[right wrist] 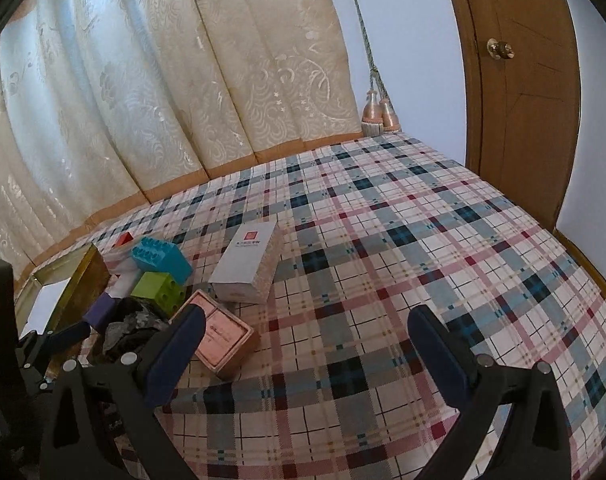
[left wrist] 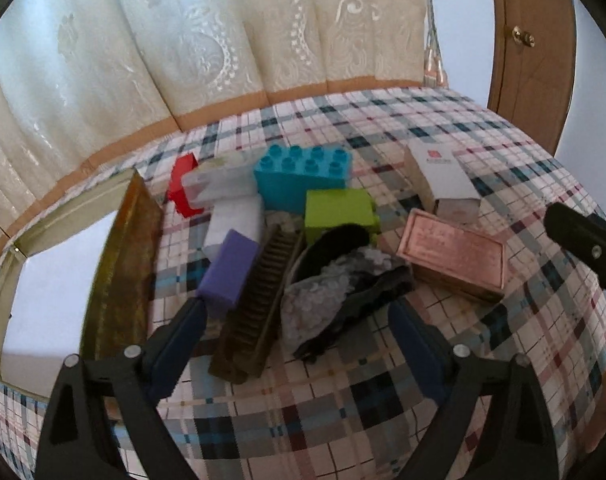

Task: Organize rigid objects
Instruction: 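Move the left tool toward the sponge brush while the right tool approaches the pink box, then grasp the black-grey sponge brush with the left tool while the right grasps the pink-copper box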

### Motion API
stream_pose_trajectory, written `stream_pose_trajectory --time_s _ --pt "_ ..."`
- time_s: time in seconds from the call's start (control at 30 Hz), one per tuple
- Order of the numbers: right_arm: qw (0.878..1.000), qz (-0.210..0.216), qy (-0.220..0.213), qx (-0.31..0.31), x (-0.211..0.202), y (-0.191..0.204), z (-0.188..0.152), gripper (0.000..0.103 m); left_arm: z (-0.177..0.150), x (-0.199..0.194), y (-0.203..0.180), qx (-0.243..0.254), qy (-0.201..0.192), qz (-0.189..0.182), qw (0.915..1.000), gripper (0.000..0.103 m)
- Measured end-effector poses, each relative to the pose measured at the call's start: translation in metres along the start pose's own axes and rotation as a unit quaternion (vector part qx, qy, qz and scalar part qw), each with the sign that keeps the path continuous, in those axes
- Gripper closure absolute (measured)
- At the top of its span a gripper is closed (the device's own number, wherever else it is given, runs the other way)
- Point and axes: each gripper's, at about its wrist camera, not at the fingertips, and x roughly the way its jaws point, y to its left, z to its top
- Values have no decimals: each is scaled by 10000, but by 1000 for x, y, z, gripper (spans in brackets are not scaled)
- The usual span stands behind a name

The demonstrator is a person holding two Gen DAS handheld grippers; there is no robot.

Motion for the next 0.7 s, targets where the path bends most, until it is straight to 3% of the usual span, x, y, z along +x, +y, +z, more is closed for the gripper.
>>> stream_pose_trajectory --time_s 0.17,0.23,0.37,0.7 --pt "9999 68 80 -36 2 0 0 4 3 9 2 -150 178 -311 9992 21" --pt "9997 123 192 -93 6 1 0 17 4 11 6 -249 216 -493 9982 25" --pt "9983 312 477 -140 16 1 -2 30 5 13 10 -201 209 -651 9975 28" --pt "9813 911 1189 -1206 42 38 -7 32 -2 -10 30 -231 198 -1134 9931 29"
